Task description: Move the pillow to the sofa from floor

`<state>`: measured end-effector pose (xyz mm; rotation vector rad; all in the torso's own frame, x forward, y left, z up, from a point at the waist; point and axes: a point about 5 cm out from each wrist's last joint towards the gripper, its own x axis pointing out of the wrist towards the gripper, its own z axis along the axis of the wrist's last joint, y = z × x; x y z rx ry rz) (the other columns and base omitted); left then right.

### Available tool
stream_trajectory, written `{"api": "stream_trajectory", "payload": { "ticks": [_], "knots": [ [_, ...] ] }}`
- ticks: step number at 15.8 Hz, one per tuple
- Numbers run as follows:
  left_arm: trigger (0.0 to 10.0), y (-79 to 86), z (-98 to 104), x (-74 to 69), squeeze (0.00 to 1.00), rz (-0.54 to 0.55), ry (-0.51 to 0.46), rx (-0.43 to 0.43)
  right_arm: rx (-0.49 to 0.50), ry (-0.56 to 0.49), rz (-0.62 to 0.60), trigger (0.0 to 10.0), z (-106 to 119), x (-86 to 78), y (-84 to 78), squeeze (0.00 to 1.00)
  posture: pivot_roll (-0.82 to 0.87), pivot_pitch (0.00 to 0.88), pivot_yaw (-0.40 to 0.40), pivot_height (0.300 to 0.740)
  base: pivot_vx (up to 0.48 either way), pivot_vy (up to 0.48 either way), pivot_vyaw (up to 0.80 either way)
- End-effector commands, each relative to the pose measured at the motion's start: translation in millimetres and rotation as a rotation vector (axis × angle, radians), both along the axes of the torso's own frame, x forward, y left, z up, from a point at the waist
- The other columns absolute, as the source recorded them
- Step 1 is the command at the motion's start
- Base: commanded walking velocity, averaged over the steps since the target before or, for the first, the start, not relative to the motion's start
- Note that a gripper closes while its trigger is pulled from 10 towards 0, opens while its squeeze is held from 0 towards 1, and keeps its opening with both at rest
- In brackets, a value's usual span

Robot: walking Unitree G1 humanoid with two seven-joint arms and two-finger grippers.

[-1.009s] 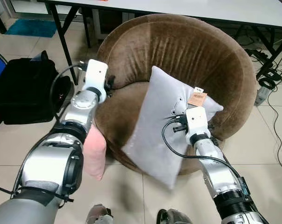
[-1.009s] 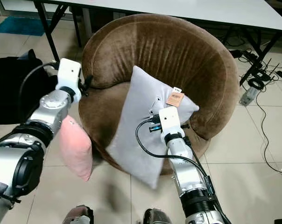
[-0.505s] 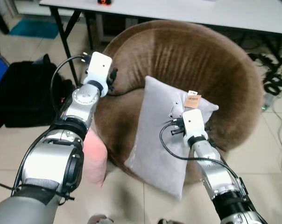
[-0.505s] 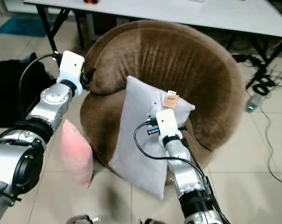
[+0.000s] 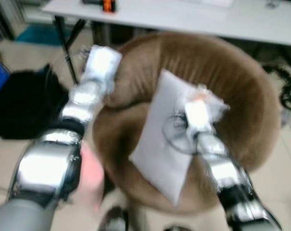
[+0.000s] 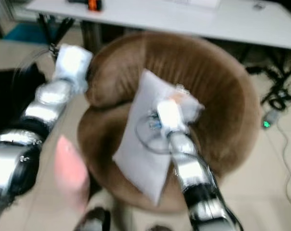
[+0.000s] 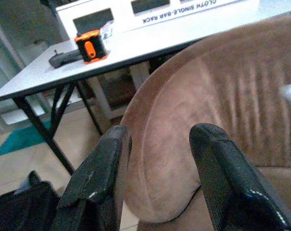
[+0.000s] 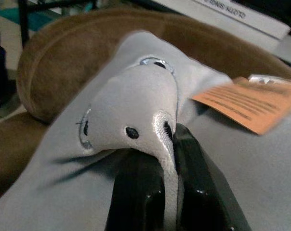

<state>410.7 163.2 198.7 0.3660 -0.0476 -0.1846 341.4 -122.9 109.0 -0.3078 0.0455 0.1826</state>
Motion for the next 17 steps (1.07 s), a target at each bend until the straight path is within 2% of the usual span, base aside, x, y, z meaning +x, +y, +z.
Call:
{"api": "stream_trajectory", "payload": {
  "ticks": [1,3,5,8,10,11,17],
  "knots": [
    [10.0,-20.2,-0.2,0.4,0.00,-0.062,0.002,0.001,-0.018,0.002,-0.049,10.0,5.4,9.9,-18.8,0.00,0.02,0.119,-0.072,0.740,0.000,0.000,0.00],
    [10.0,-25.2,0.6,0.1,0.00,-0.084,-0.006,0.004,-0.088,0.029,-0.102,10.0,24.9,39.1,-40.4,0.00,0.03,0.119,-0.072,0.740,0.000,0.000,0.00],
    [10.0,-25.4,2.0,-0.2,0.00,-0.097,-0.014,0.001,-0.098,0.073,-0.148,10.0,31.5,48.5,-50.9,0.00,0.05,0.121,-0.078,0.740,0.000,0.000,0.00],
    [10.0,-20.3,3.2,-0.8,0.00,-0.091,-0.026,-0.001,-0.134,0.125,-0.179,10.0,32.0,53.5,-54.6,0.00,0.08,0.133,-0.082,0.740,0.000,0.000,0.00],
    [10.0,-13.4,3.3,-1.9,0.00,-0.079,-0.037,0.003,-0.146,0.183,-0.185,10.0,19.4,50.4,-51.9,0.00,0.12,0.155,-0.085,0.740,0.000,0.000,0.00],
    [10.0,-12.3,3.6,-2.3,0.00,-0.081,-0.041,0.005,-0.146,0.208,-0.186,0.0,13.8,48.3,-52.1,0.00,0.13,0.164,-0.085,0.740,0.000,0.000,0.00],
    [10.0,-4.6,5.0,-8.1,0.00,-0.086,-0.081,0.024,-0.276,0.321,-0.165,0.0,-9.1,37.9,-56.3,0.00,0.22,0.233,-0.092,0.740,0.000,0.000,0.00]
  ]
}}
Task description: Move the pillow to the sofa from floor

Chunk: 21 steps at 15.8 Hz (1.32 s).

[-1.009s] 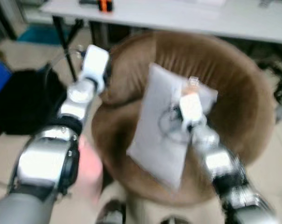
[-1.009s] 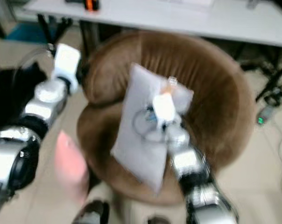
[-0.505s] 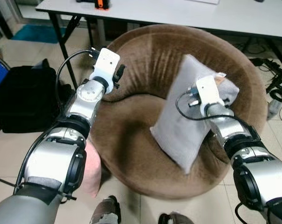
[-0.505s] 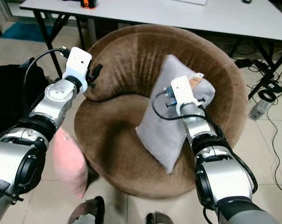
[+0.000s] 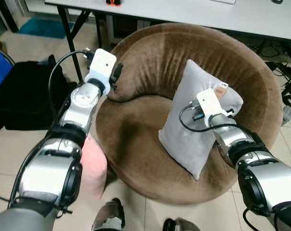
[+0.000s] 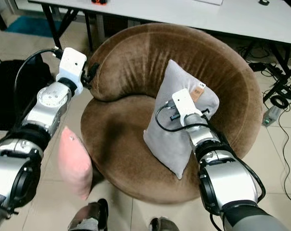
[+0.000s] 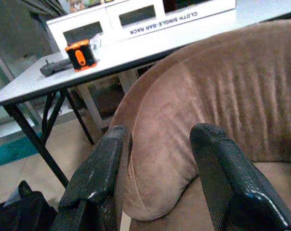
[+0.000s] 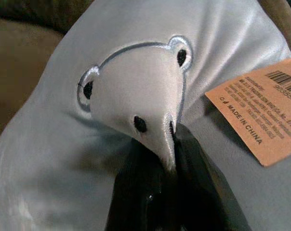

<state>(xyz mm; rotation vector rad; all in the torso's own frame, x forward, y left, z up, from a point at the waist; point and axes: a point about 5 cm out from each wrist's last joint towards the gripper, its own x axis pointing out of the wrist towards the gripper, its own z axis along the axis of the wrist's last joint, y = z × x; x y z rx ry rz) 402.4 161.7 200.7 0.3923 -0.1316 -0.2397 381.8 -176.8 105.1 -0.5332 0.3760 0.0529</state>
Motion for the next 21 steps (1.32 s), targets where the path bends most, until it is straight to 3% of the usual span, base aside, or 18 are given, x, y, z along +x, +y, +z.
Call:
{"api": "stream_trajectory", "payload": {
  "ticks": [1,6,11,17,19,21],
  "knots": [
    [10.0,-0.5,1.7,-1.7,0.00,-0.015,-0.010,0.016,-0.012,0.042,-0.002,0.0,-4.6,-2.1,-2.2,0.00,0.23,0.237,-0.092,0.740,0.000,0.000,0.00],
    [10.0,9.5,2.3,-5.3,0.00,0.015,-0.012,0.021,0.015,-0.097,-0.017,0.0,32.6,15.6,3.5,0.00,0.23,0.217,-0.100,0.740,0.000,0.000,0.00],
    [10.0,-1.4,3.7,-4.1,0.00,0.002,-0.009,0.001,0.044,-0.233,-0.043,0.0,79.7,31.2,-1.5,0.00,0.19,0.192,-0.113,0.740,0.000,0.000,0.00],
    [10.0,-6.6,3.2,-3.0,0.00,-0.004,-0.001,-0.006,0.040,-0.225,-0.045,0.0,73.8,29.3,-2.7,0.00,0.17,0.195,-0.112,0.740,0.000,0.000,0.00],
    [10.0,-6.7,3.0,-2.9,0.00,-0.004,0.001,-0.006,0.012,-0.203,-0.055,10.0,70.1,28.5,-2.8,0.00,0.16,0.196,-0.110,0.740,0.000,0.000,0.00],
    [10.0,-6.7,3.0,-2.8,0.00,-0.004,0.002,-0.005,-0.010,-0.204,-0.055,10.0,70.1,28.4,-3.0,0.00,0.16,0.196,-0.107,0.740,0.000,0.000,0.00]
  ]
}}
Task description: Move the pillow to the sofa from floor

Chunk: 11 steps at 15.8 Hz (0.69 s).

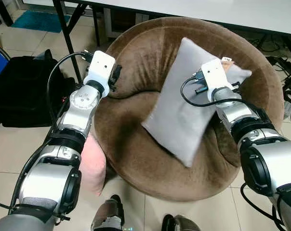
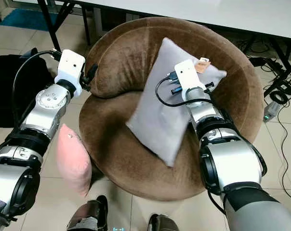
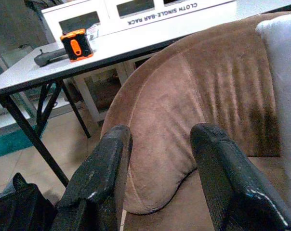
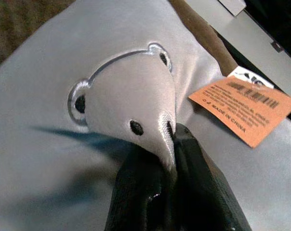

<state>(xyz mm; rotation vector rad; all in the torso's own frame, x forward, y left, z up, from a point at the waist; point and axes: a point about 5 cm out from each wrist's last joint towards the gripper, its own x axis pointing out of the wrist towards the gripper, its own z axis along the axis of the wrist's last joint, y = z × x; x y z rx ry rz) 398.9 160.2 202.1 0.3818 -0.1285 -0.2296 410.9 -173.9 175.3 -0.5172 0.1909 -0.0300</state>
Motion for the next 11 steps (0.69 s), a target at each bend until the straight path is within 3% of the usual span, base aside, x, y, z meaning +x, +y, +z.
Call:
{"api": "stream_trajectory", "payload": {
  "ticks": [1,11],
  "knots": [
    [10.0,-5.5,1.9,0.7,0.00,-0.016,0.000,0.005,-0.022,-0.007,-0.037,10.0,-0.5,-1.0,-8.0,1.00,0.16,0.198,-0.107,0.740,0.000,0.000,0.00],
    [10.0,-8.1,-1.0,-0.8,0.00,-0.020,0.005,0.003,-0.024,-0.016,-0.064,10.0,2.0,-1.2,-15.9,1.00,0.16,0.210,-0.109,0.740,0.000,0.000,0.00]
  ]
}}
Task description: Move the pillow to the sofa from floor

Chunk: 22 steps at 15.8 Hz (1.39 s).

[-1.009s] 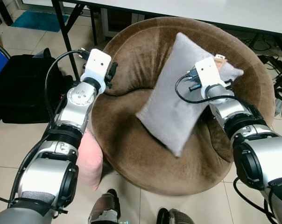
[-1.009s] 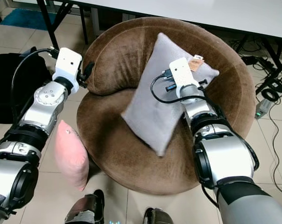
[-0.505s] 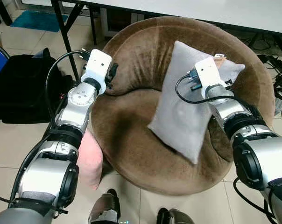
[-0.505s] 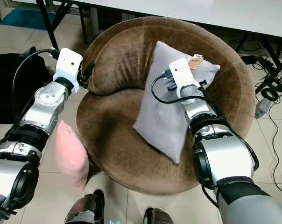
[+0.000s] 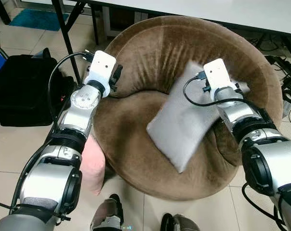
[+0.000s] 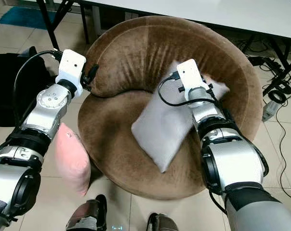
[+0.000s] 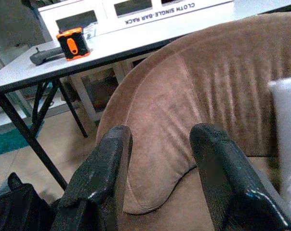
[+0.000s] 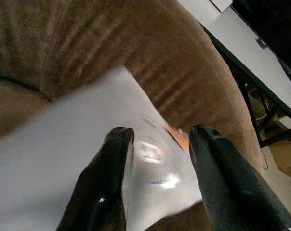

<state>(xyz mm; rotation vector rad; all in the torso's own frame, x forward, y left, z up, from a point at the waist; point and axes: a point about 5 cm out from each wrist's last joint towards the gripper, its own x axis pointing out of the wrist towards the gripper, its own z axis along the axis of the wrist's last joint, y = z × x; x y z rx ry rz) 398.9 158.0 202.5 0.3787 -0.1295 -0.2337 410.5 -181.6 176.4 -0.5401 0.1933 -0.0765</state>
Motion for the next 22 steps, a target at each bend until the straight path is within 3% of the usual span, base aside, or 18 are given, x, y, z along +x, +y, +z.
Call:
{"api": "stream_trajectory", "payload": {
  "ticks": [1,3,4,5,6,9,10,12,15,16,17,18,20,22],
  "knots": [
    [10.0,-5.9,-1.3,-0.5,0.00,-0.015,0.006,0.006,0.010,-0.035,-0.034,10.0,9.9,1.4,-10.6,1.00,0.15,0.206,-0.108,0.740,0.000,0.000,0.00],
    [10.0,-6.6,-0.7,0.0,0.00,-0.017,0.007,0.007,0.006,-0.089,-0.051,10.0,28.0,5.4,-14.6,1.00,0.15,0.202,-0.107,0.740,0.000,0.000,0.00],
    [10.0,-8.2,0.5,0.6,0.00,-0.022,0.006,0.005,-0.069,-0.147,-0.035,10.0,49.7,9.6,-14.8,1.00,0.15,0.194,-0.111,0.740,0.000,0.000,0.00],
    [10.0,-8.8,0.5,0.7,0.00,-0.022,0.006,0.004,-0.078,-0.156,-0.030,10.0,53.3,10.2,-14.6,1.00,0.15,0.188,-0.113,0.740,0.000,0.000,0.00],
    [10.0,-9.4,-1.2,0.7,0.00,-0.018,0.013,-0.014,-0.039,-0.183,-0.020,10.0,60.5,11.2,-14.4,0.00,0.15,0.173,-0.120,0.740,0.000,0.000,0.00],
    [10.0,-8.6,-6.1,0.8,0.00,0.000,0.052,-0.125,0.073,-0.249,-0.030,10.0,70.5,11.5,-16.9,0.00,0.16,0.147,-0.130,0.740,0.000,0.000,0.00],
    [10.0,-8.7,-15.0,-0.1,0.00,0.015,0.097,-0.213,0.209,-0.327,-0.029,10.0,76.9,10.3,-19.2,0.00,0.15,0.125,-0.133,0.740,0.000,0.000,0.00],
    [10.0,-13.1,-27.8,-3.1,0.00,0.011,0.135,-0.220,0.263,-0.377,-0.022,10.0,70.8,6.8,-19.7,0.00,0.14,0.121,-0.131,0.740,0.000,0.000,0.00],
    [10.0,-22.6,-52.7,-11.2,0.00,0.002,0.194,-0.187,0.288,-0.320,-0.023,10.0,-0.9,-16.4,-12.2,0.00,0.11,0.096,-0.122,0.740,0.000,0.000,0.00],
    [10.0,-22.6,-52.7,-11.2,0.00,0.002,0.194,-0.187,0.288,-0.320,-0.023,10.0,-0.9,-16.4,-12.2,0.00,0.11,0.096,-0.122,0.740,0.000,0.000,0.00],
    [10.0,-26.8,-62.3,-15.4,0.00,-0.009,0.217,-0.179,0.296,-0.285,-0.043,10.0,-21.3,-25.0,-13.1,0.00,0.09,0.083,-0.109,0.740,0.000,0.000,0.00],
    [10.0,-30.4,-92.7,-32.1,0.00,-0.017,0.283,-0.190,0.310,-0.163,-0.053,10.0,-72.1,-50.1,-8.3,0.00,0.06,0.067,-0.081,0.740,0.000,0.000,0.00],
    [10.0,-27.5,-125.8,-52.0,0.00,0.001,0.374,-0.214,0.310,-0.056,-0.049,10.0,-109.7,-73.9,3.6,0.00,0.05,0.070,-0.056,0.740,0.000,0.000,0.00],
    [10.0,-33.3,-130.0,-53.6,0.00,-0.009,0.392,-0.203,0.314,-0.030,-0.054,10.0,-115.0,-76.9,13.0,0.00,0.04,0.068,-0.041,0.740,0.000,0.000,0.00]
  ]
}}
